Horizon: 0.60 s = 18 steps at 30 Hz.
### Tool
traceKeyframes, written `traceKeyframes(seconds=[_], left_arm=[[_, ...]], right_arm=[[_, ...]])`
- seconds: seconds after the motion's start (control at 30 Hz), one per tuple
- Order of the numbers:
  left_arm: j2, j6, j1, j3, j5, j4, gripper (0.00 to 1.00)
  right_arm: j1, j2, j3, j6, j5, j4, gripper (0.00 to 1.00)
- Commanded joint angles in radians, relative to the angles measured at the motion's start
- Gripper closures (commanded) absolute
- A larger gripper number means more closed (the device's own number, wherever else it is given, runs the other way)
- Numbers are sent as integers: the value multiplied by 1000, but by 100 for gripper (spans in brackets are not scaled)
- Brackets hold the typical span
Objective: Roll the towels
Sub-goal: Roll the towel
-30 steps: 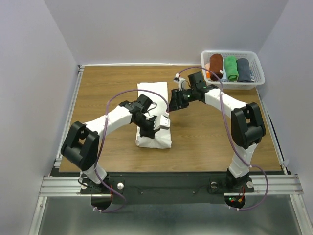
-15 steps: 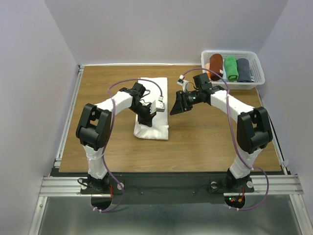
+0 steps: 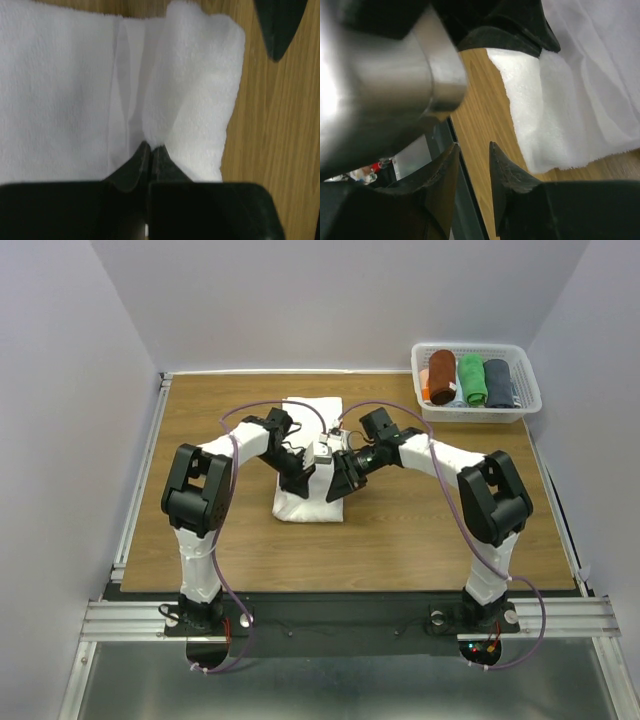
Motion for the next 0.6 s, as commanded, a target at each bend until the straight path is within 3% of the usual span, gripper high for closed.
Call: traceKeyframes(seconds=[0.0, 0.1, 0.13, 0.17, 0.3, 0.43, 0.57], left_arm=[[21, 19, 19, 57, 34, -34, 93], [21, 18, 30, 64, 33, -44, 86], [10, 15, 33, 62, 26, -43, 71], [2, 10, 39, 57, 11, -40, 63], [-76, 33, 93, 1, -53, -18, 38], [-154, 100, 137, -68, -148, -2, 22], [-205, 137, 198, -145, -223, 29, 17]], right_arm=[[19, 71, -5, 23, 44, 60, 66], [19, 126, -25, 43, 146, 83, 67], [19, 142, -26, 61, 174, 89, 68], [19, 154, -26, 61, 202, 89, 68], [19, 197, -13, 80, 278, 83, 68], [19, 202, -22, 84, 332, 81, 68], [17, 197, -36, 81, 343, 78, 68]])
